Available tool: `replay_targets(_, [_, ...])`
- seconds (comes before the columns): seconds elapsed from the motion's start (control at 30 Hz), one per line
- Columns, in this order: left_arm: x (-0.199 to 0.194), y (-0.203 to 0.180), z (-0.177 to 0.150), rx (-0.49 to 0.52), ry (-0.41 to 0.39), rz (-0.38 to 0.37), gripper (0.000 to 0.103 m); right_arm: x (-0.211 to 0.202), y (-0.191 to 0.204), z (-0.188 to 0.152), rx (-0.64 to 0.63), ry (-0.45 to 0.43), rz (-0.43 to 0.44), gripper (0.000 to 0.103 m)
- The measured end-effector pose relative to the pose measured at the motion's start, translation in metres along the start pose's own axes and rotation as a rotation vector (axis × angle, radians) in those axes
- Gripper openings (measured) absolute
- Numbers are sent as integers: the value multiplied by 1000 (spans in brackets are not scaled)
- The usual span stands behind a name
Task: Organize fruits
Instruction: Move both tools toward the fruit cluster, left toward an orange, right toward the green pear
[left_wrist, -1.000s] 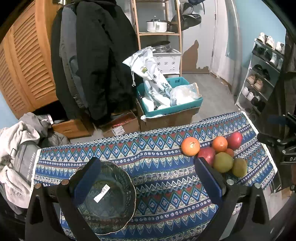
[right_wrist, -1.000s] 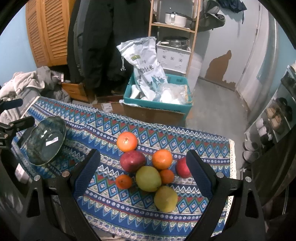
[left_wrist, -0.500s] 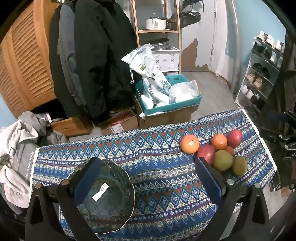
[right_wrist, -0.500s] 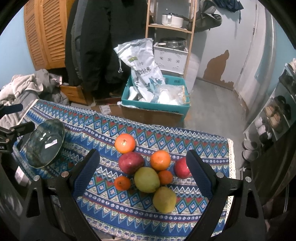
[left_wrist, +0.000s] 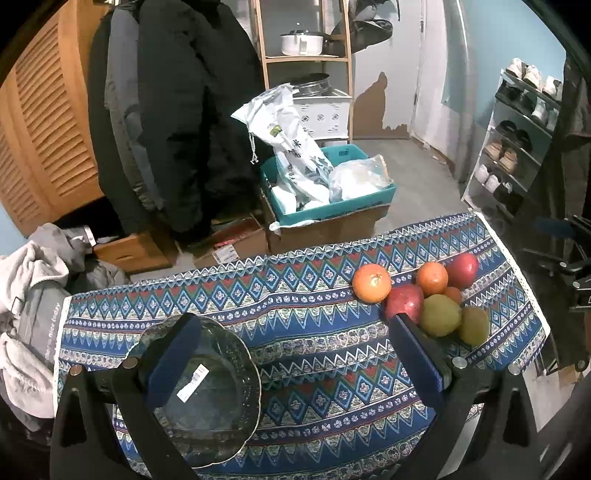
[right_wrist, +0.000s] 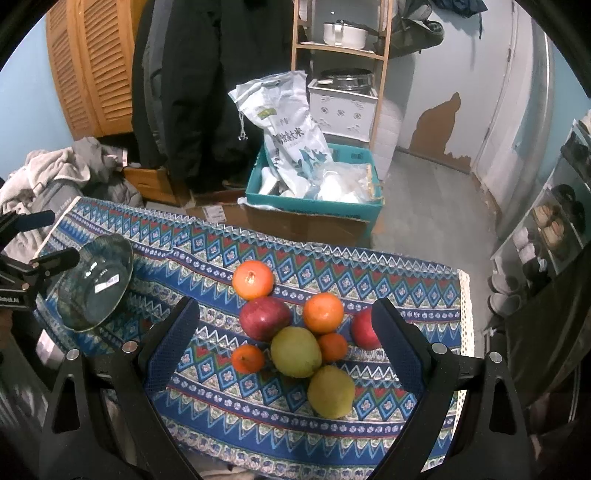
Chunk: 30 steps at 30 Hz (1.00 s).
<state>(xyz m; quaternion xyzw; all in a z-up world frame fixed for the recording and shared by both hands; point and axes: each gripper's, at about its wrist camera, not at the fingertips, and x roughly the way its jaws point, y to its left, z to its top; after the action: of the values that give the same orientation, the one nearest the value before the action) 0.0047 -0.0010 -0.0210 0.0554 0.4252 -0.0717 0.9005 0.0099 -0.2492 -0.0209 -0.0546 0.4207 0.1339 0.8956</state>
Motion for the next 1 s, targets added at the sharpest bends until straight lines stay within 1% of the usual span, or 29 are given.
replay_targets(0.1, [3,-3,1,13,11,9,102,0,-4,-2,4,3,5,93])
replay_targets(0.23, [7,-9,1,37,15,30,102,2,-11,-3,13,9,-16,93])
replay_targets(0.27, [9,-10,1,38,17,24,102,3,-14,-4,20,12,-20,93])
replay_targets(0.43, [19,-14,1,42,45,-53,102,9,-29,-9,50,33,-43,93])
replay_targets(0.57, [25,-24,0,74,54,-52,102,14,-40,-16,60,53,-54,93])
replay_targets(0.7, [35,-38,0,114,79,-39,102,21,-47,-22,60,75,-62,93])
replay_targets(0.83, [48,-51,-2,138,116,-80,102,30,-54,-29,60,106,-68,93])
replay_targets(1.0, [61,-68,-5,171,136,-109,102,47,-59,-40,46,154,-74,93])
